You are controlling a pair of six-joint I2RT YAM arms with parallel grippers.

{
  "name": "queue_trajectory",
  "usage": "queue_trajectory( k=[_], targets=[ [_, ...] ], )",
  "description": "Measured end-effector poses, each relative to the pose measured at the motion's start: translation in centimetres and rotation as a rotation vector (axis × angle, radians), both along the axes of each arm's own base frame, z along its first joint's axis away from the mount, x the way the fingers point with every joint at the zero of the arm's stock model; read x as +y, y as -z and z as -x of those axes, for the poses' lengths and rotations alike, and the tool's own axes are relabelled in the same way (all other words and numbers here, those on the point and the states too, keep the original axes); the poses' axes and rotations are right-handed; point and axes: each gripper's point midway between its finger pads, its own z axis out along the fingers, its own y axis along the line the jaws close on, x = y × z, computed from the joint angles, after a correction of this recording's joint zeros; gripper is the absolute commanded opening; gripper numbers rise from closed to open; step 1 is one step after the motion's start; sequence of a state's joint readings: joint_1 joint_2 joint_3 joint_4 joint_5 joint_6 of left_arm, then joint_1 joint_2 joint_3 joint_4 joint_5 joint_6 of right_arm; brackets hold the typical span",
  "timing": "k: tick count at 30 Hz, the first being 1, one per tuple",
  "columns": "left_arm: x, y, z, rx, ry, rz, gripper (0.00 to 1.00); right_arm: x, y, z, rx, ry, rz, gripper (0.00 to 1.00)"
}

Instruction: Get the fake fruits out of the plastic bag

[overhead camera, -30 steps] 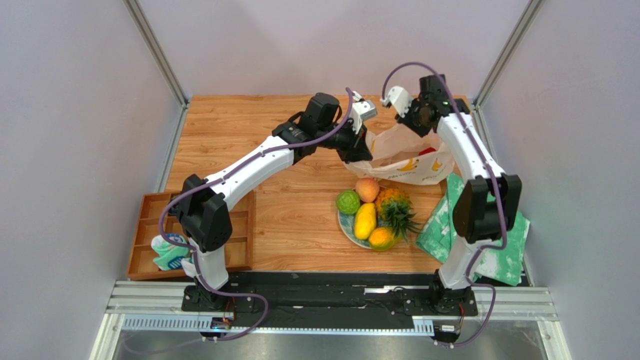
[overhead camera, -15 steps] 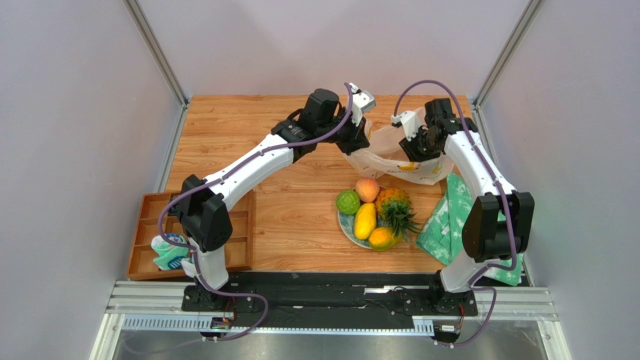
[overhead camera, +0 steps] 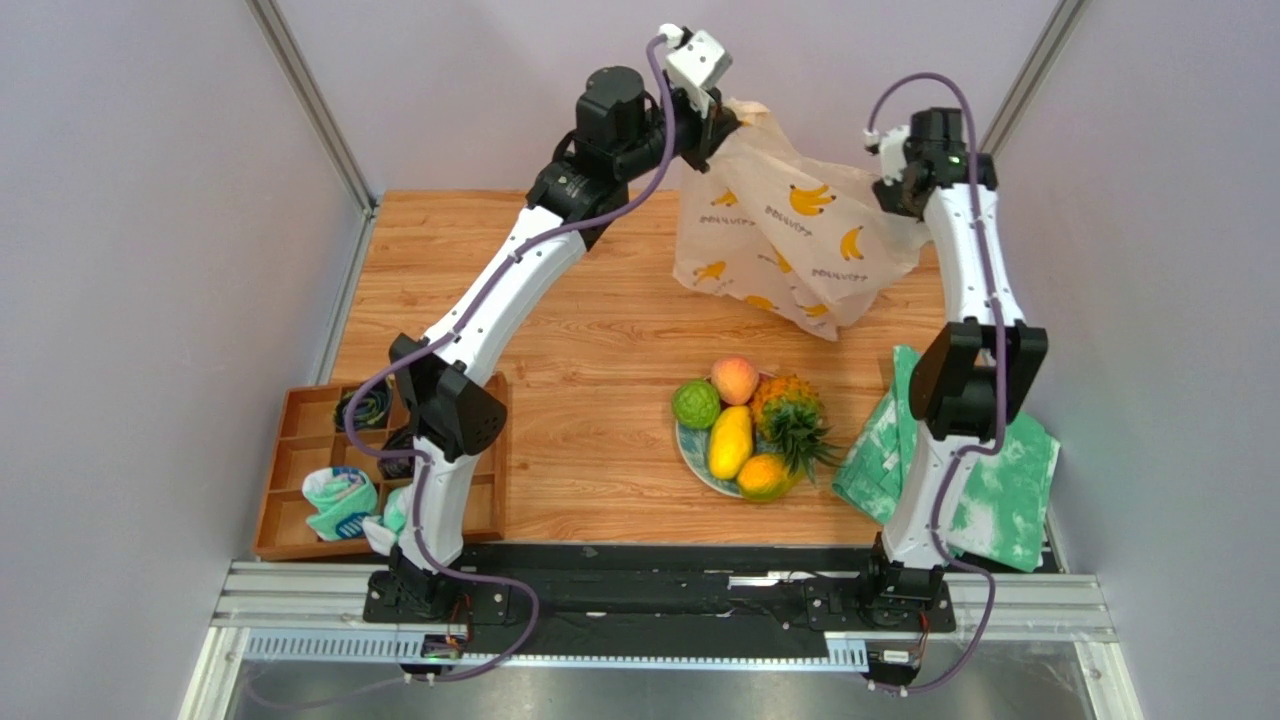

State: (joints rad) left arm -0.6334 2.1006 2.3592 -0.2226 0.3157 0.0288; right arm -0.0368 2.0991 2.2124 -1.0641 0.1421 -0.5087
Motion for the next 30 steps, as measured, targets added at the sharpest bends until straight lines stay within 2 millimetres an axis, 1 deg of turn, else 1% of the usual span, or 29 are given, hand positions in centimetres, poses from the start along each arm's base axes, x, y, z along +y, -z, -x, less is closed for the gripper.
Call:
queue_trajectory(
  k=[1,2,3,4,5,6,7,8,10,11,12,14,15,16,17,18,19,21,22,25,27,29,30],
  targets=[
    [0.2,-1.0,-0.1,-0.021,-0.001,0.018,0.0,-1.7,0.1,1.2,0.016,0.045,-0.001,0.34],
    [0.2,-1.8,0.0,-0.035,0.004,0.036,0.0,-2.9,0.5,3.1,0.046,0.085,-0.004,0.34],
    [0.0,-2.5,0.4,-0.042,0.024,0.057,0.0,-3.4,0.6,4.8,0.072,0.107,-0.008,0.34],
    [-0.1,-2.6,0.6,-0.041,0.032,0.059,0.0,-3.5,0.8,6.8,0.096,0.123,-0.016,0.35],
    [-0.6,-2.4,1.1,-0.028,0.058,0.065,0.0,-3.2,0.8,8.9,0.113,0.127,-0.024,0.35],
    [-0.9,-1.7,1.7,-0.007,0.086,0.061,0.0,-2.7,1.0,10.8,0.124,0.122,-0.03,0.35],
    [-1.0,-0.7,2.5,0.023,0.114,0.048,0.0,-1.8,1.4,13.8,0.161,0.108,-0.039,0.35],
    [-1.0,1.0,3.7,0.077,0.149,0.023,0.0,-0.9,1.6,16.6,0.181,0.093,-0.044,0.36],
    [-0.5,4.4,5.8,0.172,0.195,-0.018,0.0,0.1,2.4,20.7,0.189,0.068,-0.049,0.36],
    [-0.1,6.4,7.0,0.225,0.215,-0.042,0.0,0.6,3.3,23.0,0.206,0.055,-0.052,0.37],
    [0.4,8.7,8.3,0.283,0.235,-0.071,0.0,0.9,4.6,25.4,0.228,0.049,-0.052,0.37],
    [0.9,12.3,10.5,0.375,0.272,-0.125,0.0,1.1,7.9,29.5,0.315,0.052,-0.054,0.38],
    [1.0,13.9,11.2,0.41,0.285,-0.15,0.0,1.1,9.4,31.3,0.369,0.055,-0.058,0.41],
    [1.1,15.3,11.8,0.447,0.297,-0.175,0.0,1.3,10.7,32.5,0.419,0.053,-0.065,0.43],
    [1.2,16.6,12.4,0.477,0.305,-0.196,0.0,1.5,11.4,33.1,0.451,0.049,-0.072,0.47],
    [1.3,17.5,12.8,0.5,0.311,-0.21,0.0,1.6,11.7,33.3,0.466,0.044,-0.08,0.5],
    [1.3,18.1,13.2,0.518,0.315,-0.218,0.0,2.0,11.6,33.1,0.46,0.03,-0.097,0.53],
    [1.2,18.2,13.4,0.527,0.32,-0.219,0.0,2.8,10.2,31.5,0.389,-0.018,-0.135,0.56],
    [1.1,18.1,13.4,0.525,0.323,-0.214,0.0,3.3,9.2,30.2,0.331,-0.051,-0.153,0.57],
    [0.6,16.7,13.2,0.514,0.328,-0.181,0.0,5.0,4.8,25.8,0.132,-0.188,-0.178,0.57],
    [-0.1,14.9,12.7,0.494,0.334,-0.143,0.0,6.6,2.2,23.5,0.036,-0.299,-0.176,0.57],
    [-0.6,13.3,12.2,0.473,0.337,-0.108,0.0,8.3,0.9,22.0,-0.013,-0.407,-0.166,0.55],
    [-0.9,12.5,12.0,0.465,0.339,-0.091,0.0,9.0,0.7,21.7,-0.02,-0.45,-0.164,0.54]
  ],
)
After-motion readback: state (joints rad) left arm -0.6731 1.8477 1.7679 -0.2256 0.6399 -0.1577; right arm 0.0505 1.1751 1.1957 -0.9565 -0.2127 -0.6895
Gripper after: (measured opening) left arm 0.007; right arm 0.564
